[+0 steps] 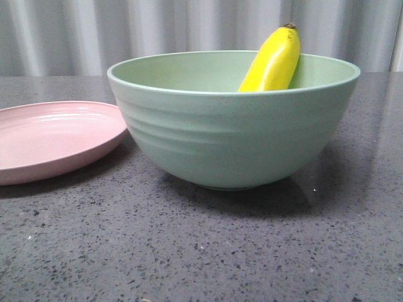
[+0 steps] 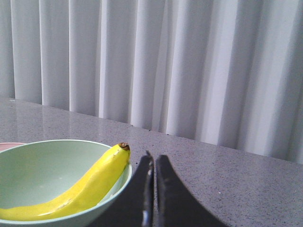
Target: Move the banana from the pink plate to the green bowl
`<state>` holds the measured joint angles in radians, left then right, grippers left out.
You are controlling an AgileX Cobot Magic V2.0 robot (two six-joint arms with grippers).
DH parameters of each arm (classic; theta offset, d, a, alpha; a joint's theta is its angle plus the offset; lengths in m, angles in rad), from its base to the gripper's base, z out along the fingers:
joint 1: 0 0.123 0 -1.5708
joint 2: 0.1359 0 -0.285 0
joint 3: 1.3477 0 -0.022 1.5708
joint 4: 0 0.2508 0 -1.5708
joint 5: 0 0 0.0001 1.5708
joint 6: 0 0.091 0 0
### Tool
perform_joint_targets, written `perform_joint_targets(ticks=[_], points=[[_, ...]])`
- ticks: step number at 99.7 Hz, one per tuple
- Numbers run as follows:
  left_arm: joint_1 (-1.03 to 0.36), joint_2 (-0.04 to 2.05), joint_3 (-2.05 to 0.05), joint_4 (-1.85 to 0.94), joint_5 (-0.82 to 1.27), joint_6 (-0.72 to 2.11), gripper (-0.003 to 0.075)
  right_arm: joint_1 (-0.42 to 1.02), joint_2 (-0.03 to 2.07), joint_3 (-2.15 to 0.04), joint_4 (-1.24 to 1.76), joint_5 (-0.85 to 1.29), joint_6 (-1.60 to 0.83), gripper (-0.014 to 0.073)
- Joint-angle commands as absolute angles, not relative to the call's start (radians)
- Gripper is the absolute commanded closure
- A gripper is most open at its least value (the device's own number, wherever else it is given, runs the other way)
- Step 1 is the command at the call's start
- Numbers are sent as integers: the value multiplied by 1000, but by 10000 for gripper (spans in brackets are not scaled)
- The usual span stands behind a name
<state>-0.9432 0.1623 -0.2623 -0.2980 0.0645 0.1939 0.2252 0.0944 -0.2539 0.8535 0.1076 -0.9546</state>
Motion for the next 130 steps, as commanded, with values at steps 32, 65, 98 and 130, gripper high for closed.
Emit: perform_joint_targets(ticks=[32,65,98,130], points=[[-768,172,-157,-251,-211,195,741,224,104,-278,862,44,-967,657],[-382,172,-18,-61,-363,187,741,224,104,-278,862,44,-967,657],[-130,33,10,-54,-263,187,741,224,104,-278,862,44,-967,657],[-99,-32,10,-160,265,187,741,224,104,-278,862,43,-967,657]])
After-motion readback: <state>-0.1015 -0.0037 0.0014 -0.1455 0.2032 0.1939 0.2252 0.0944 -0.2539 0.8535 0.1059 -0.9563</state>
